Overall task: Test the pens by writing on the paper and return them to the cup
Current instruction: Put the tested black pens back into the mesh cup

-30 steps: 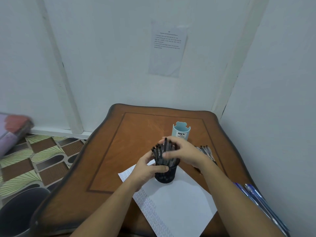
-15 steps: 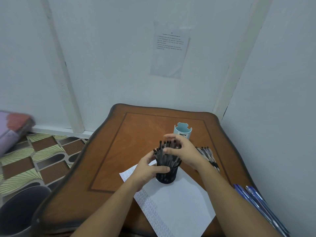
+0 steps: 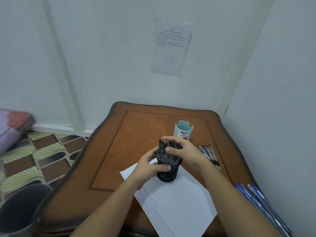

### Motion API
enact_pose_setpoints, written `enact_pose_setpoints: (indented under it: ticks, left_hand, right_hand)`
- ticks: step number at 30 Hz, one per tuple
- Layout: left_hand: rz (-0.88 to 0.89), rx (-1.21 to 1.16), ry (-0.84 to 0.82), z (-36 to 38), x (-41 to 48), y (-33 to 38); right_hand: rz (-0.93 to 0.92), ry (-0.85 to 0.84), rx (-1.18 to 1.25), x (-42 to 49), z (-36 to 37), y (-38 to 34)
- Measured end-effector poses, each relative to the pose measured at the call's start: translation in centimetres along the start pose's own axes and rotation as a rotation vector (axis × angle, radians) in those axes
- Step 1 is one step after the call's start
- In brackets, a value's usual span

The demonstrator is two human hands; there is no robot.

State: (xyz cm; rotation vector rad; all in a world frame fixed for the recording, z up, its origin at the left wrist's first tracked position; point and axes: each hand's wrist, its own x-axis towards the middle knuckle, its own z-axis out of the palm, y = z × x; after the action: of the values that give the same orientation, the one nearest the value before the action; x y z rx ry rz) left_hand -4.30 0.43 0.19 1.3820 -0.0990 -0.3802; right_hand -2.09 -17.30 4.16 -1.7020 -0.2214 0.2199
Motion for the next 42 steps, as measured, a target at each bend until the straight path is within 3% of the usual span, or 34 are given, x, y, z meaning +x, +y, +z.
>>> enact_pose_setpoints:
  ticks: [3,8,10,12,17,19,22,27,33,42]
  left_hand:
    - [0.005,0.012,0.000,0.0,0.1,-0.2]
    - [-0.007,0.031,0.013,0.1,0.1,-0.2]
    - [-0.014,0.035,0.020,0.1,0.2,-0.3]
    - [-0.021,0.042,0.025,0.0,0.3,-0.4]
    - [-0.023,0.025,0.022,0.1,0.3,-0.1]
    - [-0.026,0.004,0.029,0.1,0.4,0.0]
    - [-0.034,0.001,0.033,0.2,0.6,0.2]
    - [-0.050,0.009,0.009,-0.2,0.8,0.1]
    - [-0.068,0.021,0.008,-0.5,1.0,0.0]
    - [-0.090,0.034,0.021,-0.4,0.8,0.1]
  right_hand:
    - [-0.021,0.095,0.050,0.1,-0.6,1.1]
    - [0.009,0.063,0.332,0.0,-2.0,2.5]
    - [0.051,0.138,0.405,-0.3,-3.3,2.8]
    - [0.080,0.257,0.245,-0.5,-4.7,3.0]
    - [0.230,0.624,-0.552,-0.2,-8.1,5.3]
    - [0.390,0.575,-0.754,-0.2,-8.9,5.8]
    - [0.604,0.350,-0.881,-0.3,-9.0,6.3]
    - [0.576,0.262,-1.046,0.3,-8.5,7.0]
    - [0.536,0.159,-0.984,0.7,-7.8,6.3]
    - [0.541,0.133,-0.850,1.4,-7.0,5.8]
